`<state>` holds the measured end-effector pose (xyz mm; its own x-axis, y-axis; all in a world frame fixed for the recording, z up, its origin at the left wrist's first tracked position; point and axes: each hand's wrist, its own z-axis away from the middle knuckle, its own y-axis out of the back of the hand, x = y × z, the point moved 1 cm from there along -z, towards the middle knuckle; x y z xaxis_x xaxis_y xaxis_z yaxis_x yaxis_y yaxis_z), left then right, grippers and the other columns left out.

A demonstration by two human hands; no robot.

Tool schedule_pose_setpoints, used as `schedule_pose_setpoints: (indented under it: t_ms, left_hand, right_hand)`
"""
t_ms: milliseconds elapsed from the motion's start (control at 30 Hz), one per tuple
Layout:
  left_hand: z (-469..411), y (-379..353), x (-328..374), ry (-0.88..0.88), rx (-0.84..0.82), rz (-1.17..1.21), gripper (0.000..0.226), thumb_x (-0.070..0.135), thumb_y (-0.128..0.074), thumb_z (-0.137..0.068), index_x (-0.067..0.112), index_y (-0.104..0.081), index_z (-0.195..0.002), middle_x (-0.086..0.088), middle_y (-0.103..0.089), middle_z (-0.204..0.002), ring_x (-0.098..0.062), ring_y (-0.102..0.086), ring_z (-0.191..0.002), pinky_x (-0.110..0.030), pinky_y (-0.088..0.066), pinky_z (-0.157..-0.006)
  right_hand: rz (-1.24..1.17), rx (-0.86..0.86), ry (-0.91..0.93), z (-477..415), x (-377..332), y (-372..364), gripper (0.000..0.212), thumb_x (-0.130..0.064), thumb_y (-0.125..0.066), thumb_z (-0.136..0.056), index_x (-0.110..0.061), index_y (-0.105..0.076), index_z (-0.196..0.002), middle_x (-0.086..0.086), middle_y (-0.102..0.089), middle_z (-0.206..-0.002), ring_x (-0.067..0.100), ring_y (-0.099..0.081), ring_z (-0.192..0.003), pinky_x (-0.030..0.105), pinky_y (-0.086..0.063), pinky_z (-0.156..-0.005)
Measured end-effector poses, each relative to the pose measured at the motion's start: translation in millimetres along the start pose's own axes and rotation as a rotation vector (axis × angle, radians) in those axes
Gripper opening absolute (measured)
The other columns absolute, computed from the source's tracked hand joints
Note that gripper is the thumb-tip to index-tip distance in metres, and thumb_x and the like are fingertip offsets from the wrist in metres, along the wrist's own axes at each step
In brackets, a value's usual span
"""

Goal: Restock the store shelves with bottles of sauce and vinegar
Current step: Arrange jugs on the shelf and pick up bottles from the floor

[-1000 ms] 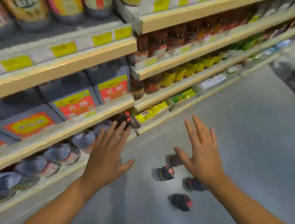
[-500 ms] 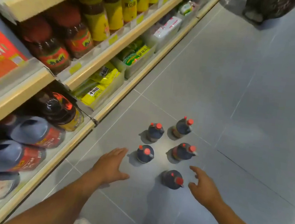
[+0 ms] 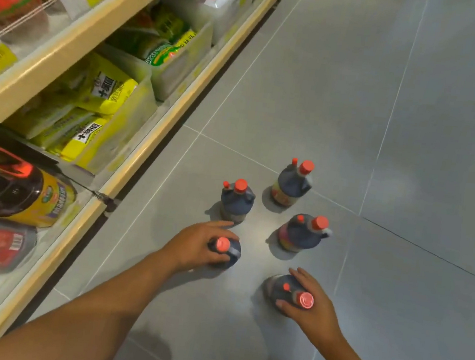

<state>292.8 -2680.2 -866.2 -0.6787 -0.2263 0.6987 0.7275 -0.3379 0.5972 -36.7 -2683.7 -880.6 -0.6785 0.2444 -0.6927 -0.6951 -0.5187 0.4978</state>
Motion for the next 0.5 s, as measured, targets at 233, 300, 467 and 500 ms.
schedule_pose_setpoints:
  t_ms: [233,300,467,500]
  left_hand:
    - [6.3,1.9,6.4,0.056,0.009,0.017,0.040,0.039,-0.080,-0.084,0.041,-0.070,-0.122,0.013,-0.074,-0.121,-0.012,-0.068,-0.109,-0.029,-0.053,-0.098]
    - [11.8,5.6,8.6,0.095,0.071,0.039,0.037,0.038,-0.080,-0.085,0.041,-0.072,-0.121,0.011,-0.076,-0.116,-0.014,-0.069,-0.106,-0.033,-0.055,-0.096]
    - [35.1,37.7,23.5,0.149,0.136,0.051,0.033,0.045,-0.079,-0.087,0.030,-0.074,-0.116,0.004,-0.076,-0.104,-0.015,-0.068,-0.096,-0.033,-0.056,-0.089]
    - [41.4,47.9,28.2,0.155,0.143,0.052,0.029,0.046,-0.079,-0.086,0.026,-0.073,-0.107,0.003,-0.075,-0.097,-0.016,-0.068,-0.091,-0.035,-0.057,-0.086]
  right_hand:
    - [0.045,-0.043,0.011,2.0,-5.0,-1.0,0.056,-0.023,-0.087,-0.079,-0.038,-0.062,-0.127,-0.013,-0.054,-0.143,0.017,-0.055,-0.128,0.039,-0.041,-0.115]
    - [0.016,-0.028,0.002,2.2,-6.9,0.2,0.050,-0.023,-0.086,-0.081,-0.041,-0.065,-0.122,-0.012,-0.057,-0.141,0.015,-0.058,-0.123,0.036,-0.042,-0.113]
    - [-0.004,-0.041,0.008,11.3,-31.0,9.0,0.046,-0.025,-0.085,-0.082,-0.052,-0.061,-0.111,-0.022,-0.064,-0.122,0.012,-0.062,-0.110,0.025,-0.051,-0.099]
    - [0.006,-0.062,0.016,14.4,-42.6,13.4,0.044,-0.028,-0.084,-0.083,-0.055,-0.060,-0.108,-0.026,-0.065,-0.114,0.011,-0.064,-0.105,0.019,-0.051,-0.092]
